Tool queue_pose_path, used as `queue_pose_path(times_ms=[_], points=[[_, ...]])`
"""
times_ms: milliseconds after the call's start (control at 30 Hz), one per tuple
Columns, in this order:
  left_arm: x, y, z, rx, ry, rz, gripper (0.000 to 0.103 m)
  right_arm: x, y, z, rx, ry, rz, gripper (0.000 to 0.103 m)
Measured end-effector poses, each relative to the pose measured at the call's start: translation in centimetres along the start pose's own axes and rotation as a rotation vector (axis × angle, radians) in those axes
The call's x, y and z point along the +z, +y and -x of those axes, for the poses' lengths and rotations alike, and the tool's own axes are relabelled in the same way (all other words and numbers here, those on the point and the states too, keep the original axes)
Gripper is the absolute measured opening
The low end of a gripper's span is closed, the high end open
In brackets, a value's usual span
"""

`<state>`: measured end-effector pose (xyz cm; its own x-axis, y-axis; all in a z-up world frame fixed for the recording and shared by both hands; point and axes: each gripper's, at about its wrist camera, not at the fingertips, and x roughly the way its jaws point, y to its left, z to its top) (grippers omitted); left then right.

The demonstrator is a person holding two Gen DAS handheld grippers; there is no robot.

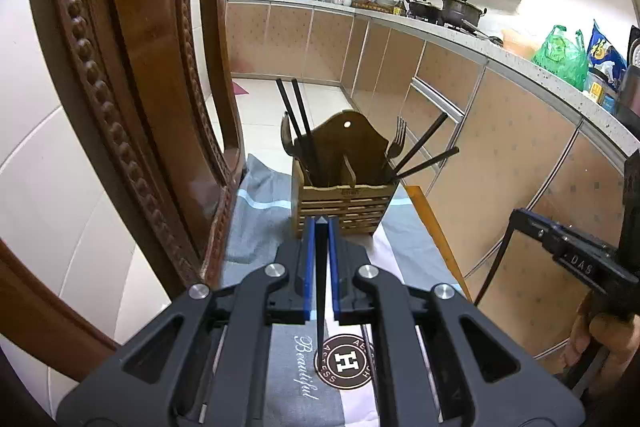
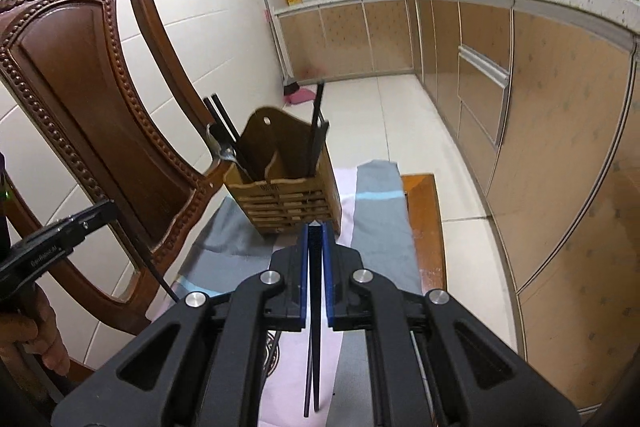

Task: Organize utensils
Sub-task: 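Lift the chopsticks with both tools and carry them to the wooden holder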

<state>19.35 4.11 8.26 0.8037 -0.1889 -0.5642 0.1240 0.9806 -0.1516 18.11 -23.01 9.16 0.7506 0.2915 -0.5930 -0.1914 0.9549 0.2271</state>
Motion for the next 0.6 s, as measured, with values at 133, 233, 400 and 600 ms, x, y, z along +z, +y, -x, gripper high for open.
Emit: queue_pose_path(times_ms=[133, 233, 400, 600], points=[[0.3, 0.3, 0.5, -0.008, -0.015, 0.001, 0.006, 1.2, 1.0, 0.9, -0.017, -0.024, 0.019, 0.007], [0.5, 0.6, 0.7, 0.003, -0.024, 0.001, 0.006, 2.7, 2.0, 1.3, -0.021, -0.044, 0.041, 0.007], [0.6, 0.9, 1.2, 0.010, -0.036, 0.000, 0.006, 6.8, 4.0, 2.3, -0.034, -0.105, 0.084, 0.007], [0.5, 1.3, 1.0, 0.001, -0.031, 0.000, 0.006, 12.8, 6.2, 2.4, -0.075, -0.194, 0.123, 0.007]])
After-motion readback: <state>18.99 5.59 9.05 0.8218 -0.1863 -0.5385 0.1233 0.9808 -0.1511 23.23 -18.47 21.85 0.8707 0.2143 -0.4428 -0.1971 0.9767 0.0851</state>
